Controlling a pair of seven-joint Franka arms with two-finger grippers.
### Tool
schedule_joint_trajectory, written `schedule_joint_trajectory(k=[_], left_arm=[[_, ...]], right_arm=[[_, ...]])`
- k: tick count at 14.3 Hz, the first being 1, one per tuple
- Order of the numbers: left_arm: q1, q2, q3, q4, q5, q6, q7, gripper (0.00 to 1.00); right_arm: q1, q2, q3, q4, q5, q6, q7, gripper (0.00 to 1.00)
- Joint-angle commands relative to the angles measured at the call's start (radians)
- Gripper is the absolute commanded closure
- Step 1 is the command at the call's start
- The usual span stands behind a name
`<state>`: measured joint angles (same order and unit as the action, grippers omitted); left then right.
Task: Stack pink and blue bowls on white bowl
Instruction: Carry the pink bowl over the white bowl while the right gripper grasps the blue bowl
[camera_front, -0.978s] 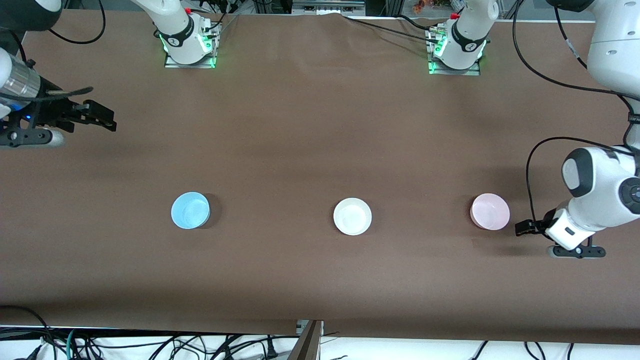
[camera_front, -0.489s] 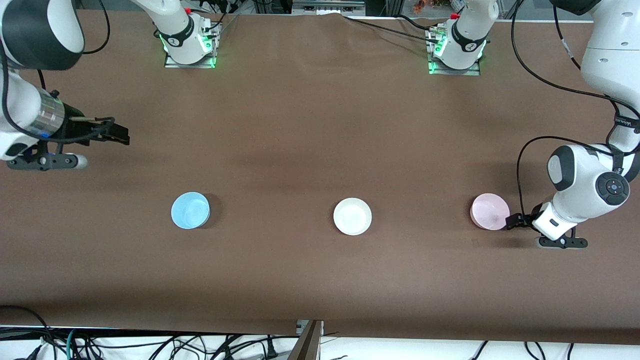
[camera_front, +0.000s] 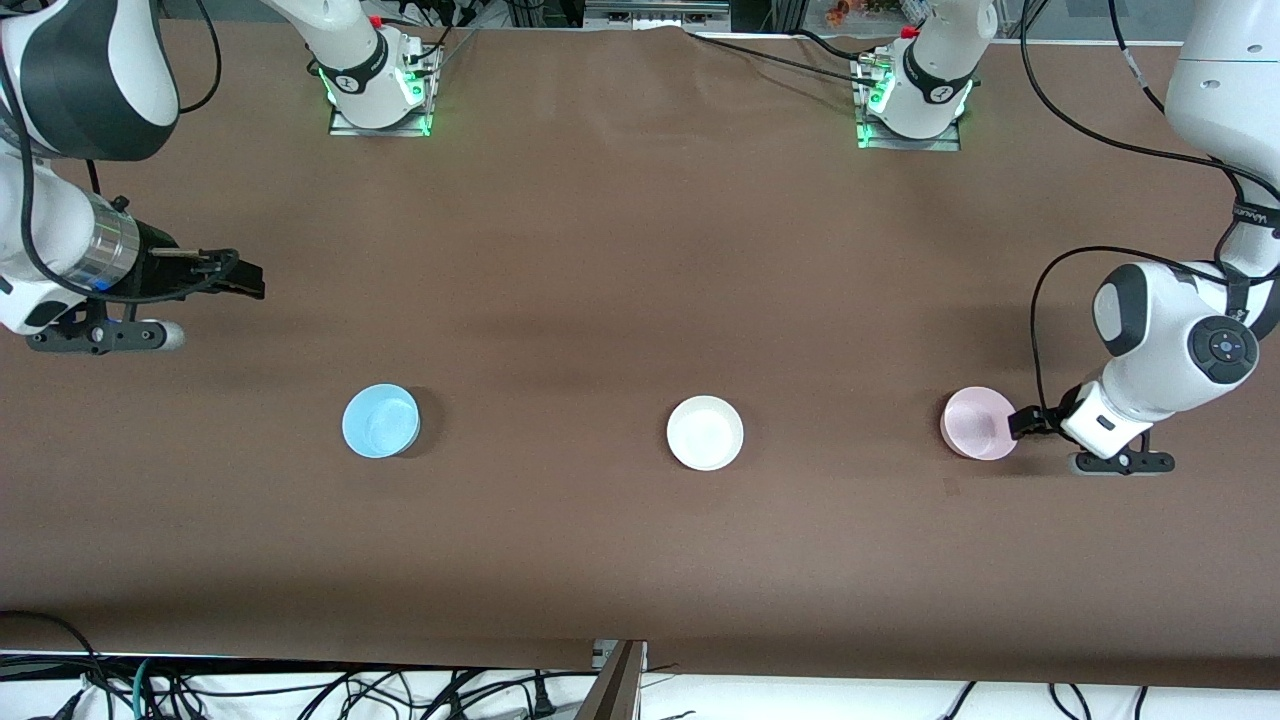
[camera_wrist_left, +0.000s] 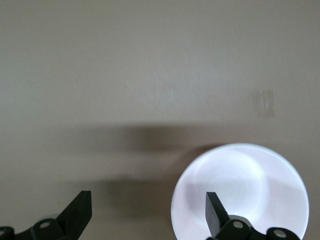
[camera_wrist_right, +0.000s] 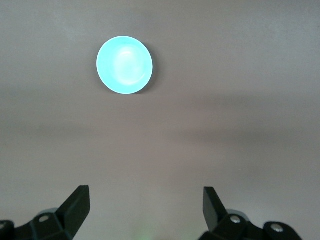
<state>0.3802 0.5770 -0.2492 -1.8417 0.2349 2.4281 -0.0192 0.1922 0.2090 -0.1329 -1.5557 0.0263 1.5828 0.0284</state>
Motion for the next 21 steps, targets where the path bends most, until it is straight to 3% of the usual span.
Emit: schedule_joint_trajectory(k=[1, 5, 6, 9, 12, 13, 17, 21], left_arm=[[0.042, -0.032, -0.01, -0.131, 0.017, 0.107, -0.018, 0.0], [0.043, -0.036, -0.01, -0.162, 0.017, 0.138, -0.016, 0.01], [0.042, -0.036, -0.01, -0.162, 0.017, 0.138, -0.018, 0.08], [0.042, -0.039, -0.018, -0.16, 0.015, 0.135, -0.019, 0.51], [0.042, -0.04, -0.021, -0.16, 0.015, 0.134, -0.025, 0.94], [0.042, -0.04, -0.024, -0.162, 0.015, 0.132, -0.027, 1.0], [0.042, -0.042, -0.036, -0.162, 0.017, 0.126, -0.008, 1.0], [0.042, -0.101, -0.117, -0.148, 0.015, 0.128, -0.075, 1.0]], right_arm=[[-0.005, 0.061, 0.004, 0.01, 0.023, 0.052, -0.015, 0.0], [0.007, 0.277, 0.012, 0.008, 0.037, 0.351, -0.027, 0.0], [0.01, 0.33, 0.012, 0.008, 0.037, 0.418, -0.03, 0.0], [0.006, 0.415, 0.012, 0.003, 0.046, 0.497, -0.077, 0.0], [-0.007, 0.421, 0.012, -0.087, 0.089, 0.575, -0.087, 0.02], [-0.005, 0.42, 0.012, -0.11, 0.101, 0.591, -0.09, 0.03], [-0.007, 0.415, 0.013, -0.147, 0.124, 0.594, -0.091, 0.14], [-0.007, 0.42, 0.013, -0.147, 0.135, 0.592, -0.091, 0.43]])
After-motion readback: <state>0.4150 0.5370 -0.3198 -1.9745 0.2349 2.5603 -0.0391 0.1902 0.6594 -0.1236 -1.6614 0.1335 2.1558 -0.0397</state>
